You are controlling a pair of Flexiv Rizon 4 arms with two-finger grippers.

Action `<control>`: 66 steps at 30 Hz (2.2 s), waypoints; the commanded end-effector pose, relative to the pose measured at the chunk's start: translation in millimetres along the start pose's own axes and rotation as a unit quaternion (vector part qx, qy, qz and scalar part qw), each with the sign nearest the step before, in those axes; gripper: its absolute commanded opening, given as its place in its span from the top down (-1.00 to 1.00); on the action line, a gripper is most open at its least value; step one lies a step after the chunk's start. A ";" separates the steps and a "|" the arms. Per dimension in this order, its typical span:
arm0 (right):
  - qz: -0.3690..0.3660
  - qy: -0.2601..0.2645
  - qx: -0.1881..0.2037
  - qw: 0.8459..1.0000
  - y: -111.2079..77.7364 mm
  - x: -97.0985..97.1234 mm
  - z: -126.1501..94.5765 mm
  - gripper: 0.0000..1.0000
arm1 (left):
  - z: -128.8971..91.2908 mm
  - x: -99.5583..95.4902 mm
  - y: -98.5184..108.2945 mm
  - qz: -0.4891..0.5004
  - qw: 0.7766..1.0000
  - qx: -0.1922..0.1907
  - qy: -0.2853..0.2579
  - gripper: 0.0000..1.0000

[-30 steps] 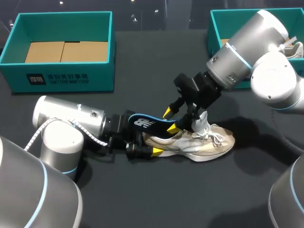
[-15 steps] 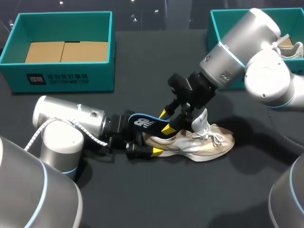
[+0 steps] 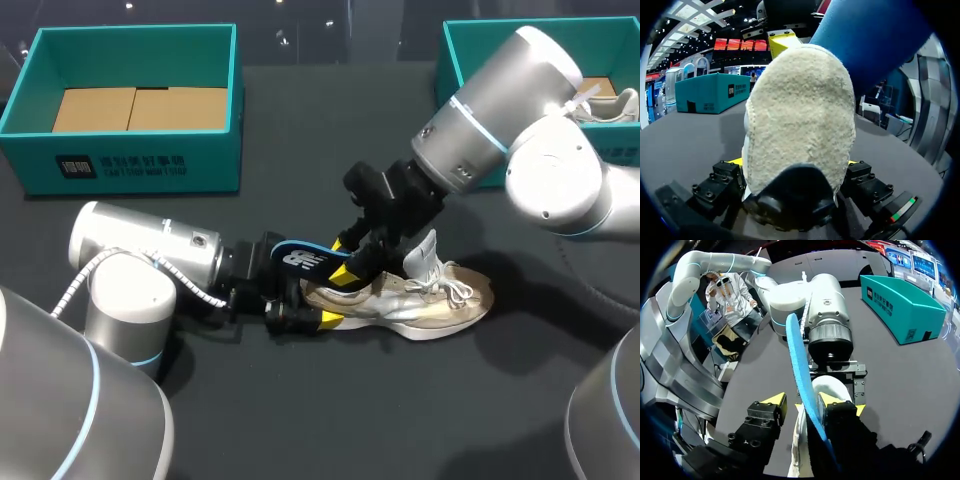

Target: Take the shoe out of the shoebox, open the shoe tongue, remove and reinsert the insole, then place the shoe into the shoebox

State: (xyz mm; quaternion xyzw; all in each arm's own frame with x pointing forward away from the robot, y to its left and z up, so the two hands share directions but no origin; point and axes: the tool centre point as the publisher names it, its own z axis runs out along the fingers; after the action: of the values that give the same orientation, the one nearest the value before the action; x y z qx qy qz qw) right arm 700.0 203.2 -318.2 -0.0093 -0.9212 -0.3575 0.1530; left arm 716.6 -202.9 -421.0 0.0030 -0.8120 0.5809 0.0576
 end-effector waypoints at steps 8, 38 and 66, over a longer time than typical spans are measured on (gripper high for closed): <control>-0.018 -0.018 0.015 1.000 23.1 8.4 1.4 1.00 | -0.8 1.5 3.7 0.000 1.000 -0.001 0.000 1.00; -0.081 -0.115 -0.087 0.986 152.0 104.9 -91.0 1.00 | -0.8 1.5 3.7 0.000 1.000 -0.001 0.000 1.00; 0.012 -0.082 -0.241 0.967 113.8 152.3 -127.9 1.00 | -0.8 1.5 3.7 0.000 1.000 -0.001 0.000 1.00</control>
State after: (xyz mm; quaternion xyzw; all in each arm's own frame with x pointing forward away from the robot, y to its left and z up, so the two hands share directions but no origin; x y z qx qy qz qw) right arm 622.0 210.8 -102.6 -0.0742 -0.8436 -0.5238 0.0921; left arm 716.6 -202.9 -421.1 0.0030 -0.8120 0.5808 0.0575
